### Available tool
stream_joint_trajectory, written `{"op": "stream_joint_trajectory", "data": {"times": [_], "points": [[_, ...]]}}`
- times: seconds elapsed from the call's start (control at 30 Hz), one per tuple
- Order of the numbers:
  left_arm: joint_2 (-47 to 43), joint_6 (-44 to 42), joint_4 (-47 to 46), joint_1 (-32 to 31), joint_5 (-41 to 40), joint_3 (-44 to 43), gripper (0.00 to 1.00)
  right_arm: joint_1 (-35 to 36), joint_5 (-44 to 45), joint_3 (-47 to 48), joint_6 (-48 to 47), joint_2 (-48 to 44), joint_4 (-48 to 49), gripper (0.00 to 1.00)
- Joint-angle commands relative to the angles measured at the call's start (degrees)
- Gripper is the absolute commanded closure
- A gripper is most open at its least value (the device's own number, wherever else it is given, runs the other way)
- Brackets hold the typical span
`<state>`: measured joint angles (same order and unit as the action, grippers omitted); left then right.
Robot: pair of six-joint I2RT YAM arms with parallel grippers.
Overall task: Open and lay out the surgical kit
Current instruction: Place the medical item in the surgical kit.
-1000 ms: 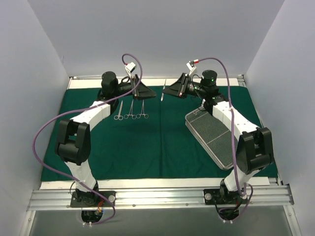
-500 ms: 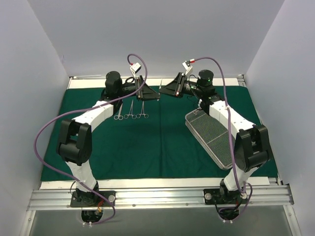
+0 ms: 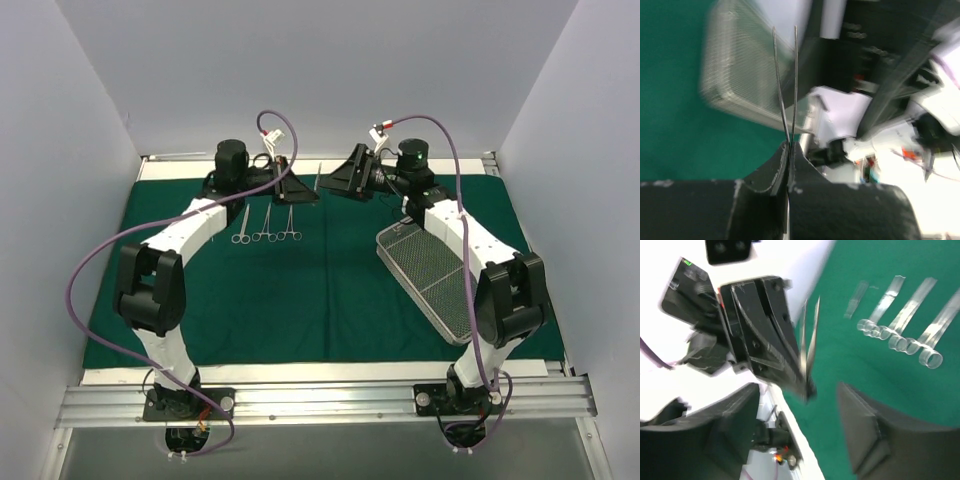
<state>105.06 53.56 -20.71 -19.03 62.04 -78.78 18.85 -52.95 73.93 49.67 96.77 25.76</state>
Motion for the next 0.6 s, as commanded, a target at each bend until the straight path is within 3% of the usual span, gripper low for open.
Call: {"op": "stream_joint_trajectory", "data": {"times": [0.0, 0.03, 0.07, 0.1, 0.13, 0.33, 0.57], "points": [[-2.4, -24.15, 37.68, 3.02, -11.61, -8.73, 0.98, -0.04, 9.85, 7.0, -12.12, -2.55, -19.52, 0.34], [-2.23, -28.38, 42.81, 3.47, -15.59, -10.67, 0.98, -0.48, 12.23, 8.32, -14.92, -2.99, -22.22, 0.31], [-2.05, -33.99, 47.64, 3.99, -19.81, -13.47, 0.98, -1.0, 15.65, 8.42, -15.82, -3.51, -23.72, 0.21], [-1.79, -35.44, 53.87, 5.39, -27.95, -14.2, 0.98, -2.05, 18.29, 8.51, -16.79, -4.91, -28.61, 0.11], [-1.44, -36.06, 55.15, 6.45, -30.29, -14.29, 0.98, -2.85, 20.76, 8.6, -17.84, -5.62, -30.92, 0.01], [0.58, -39.58, 60.52, 11.9, -47.15, -13.41, 0.98, -12.85, 26.49, 4.47, -20.66, -12.91, -38.67, 0.0], [4.98, -44.07, 60.79, 12.43, -57.63, -14.47, 0.98, -17.35, 26.5, 2.63, -25.5, -16.88, -45.88, 0.0]]}}
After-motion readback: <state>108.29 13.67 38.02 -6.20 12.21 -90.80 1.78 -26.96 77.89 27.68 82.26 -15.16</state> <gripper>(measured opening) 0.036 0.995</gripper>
